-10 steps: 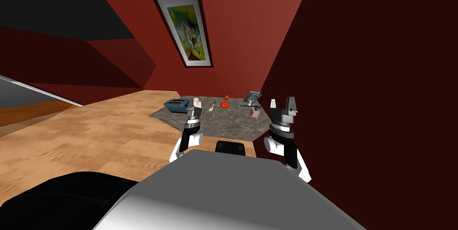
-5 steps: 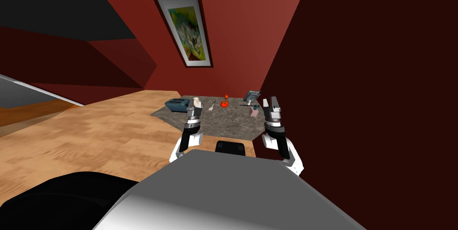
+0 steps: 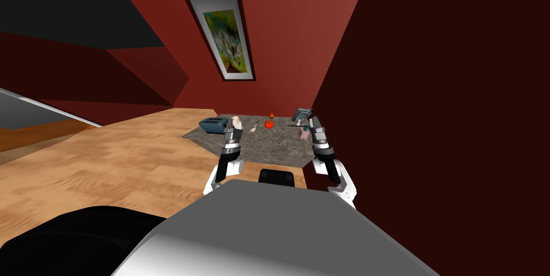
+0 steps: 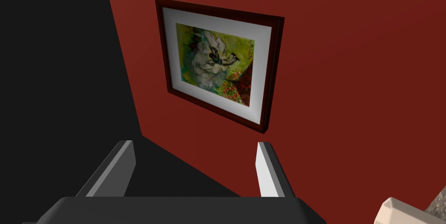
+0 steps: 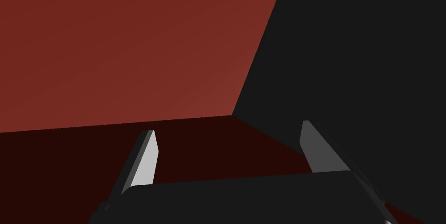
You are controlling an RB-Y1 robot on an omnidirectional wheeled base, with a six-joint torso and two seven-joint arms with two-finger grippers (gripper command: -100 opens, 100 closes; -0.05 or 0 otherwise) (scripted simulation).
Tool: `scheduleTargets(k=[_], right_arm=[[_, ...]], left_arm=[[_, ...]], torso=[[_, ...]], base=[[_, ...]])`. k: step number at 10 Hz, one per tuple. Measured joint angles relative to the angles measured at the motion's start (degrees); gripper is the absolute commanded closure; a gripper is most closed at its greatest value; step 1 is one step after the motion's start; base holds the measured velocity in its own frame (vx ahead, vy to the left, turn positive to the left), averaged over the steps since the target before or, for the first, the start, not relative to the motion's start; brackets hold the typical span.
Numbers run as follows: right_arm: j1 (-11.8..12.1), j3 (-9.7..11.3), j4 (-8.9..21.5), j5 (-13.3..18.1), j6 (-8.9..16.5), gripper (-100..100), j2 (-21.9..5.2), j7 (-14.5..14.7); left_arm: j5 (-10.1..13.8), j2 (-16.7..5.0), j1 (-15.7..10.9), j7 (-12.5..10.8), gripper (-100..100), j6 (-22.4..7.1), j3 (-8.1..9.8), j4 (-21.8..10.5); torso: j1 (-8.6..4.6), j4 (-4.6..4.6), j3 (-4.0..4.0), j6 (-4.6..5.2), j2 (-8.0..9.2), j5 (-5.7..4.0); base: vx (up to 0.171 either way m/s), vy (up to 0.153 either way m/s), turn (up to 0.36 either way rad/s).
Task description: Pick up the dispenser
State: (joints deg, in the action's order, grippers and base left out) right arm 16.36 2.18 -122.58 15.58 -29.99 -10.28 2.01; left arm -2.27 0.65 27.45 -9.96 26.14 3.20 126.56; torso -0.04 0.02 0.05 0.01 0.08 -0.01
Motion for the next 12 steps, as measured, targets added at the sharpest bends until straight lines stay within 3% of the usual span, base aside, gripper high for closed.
scheduleTargets(k=[12], right_arm=[[-10.46, 5.03, 9.62, 19.89, 4.32, -100, -4.41, 6.54]], left_arm=[[0.0, 0.0, 0.0, 0.0, 0, 0.0, 0.0, 0.0]], torso=[[0.0, 0.01, 0.02, 0.01, 0.03, 0.0]], base=[[-0.03, -0.016, 0.001]])
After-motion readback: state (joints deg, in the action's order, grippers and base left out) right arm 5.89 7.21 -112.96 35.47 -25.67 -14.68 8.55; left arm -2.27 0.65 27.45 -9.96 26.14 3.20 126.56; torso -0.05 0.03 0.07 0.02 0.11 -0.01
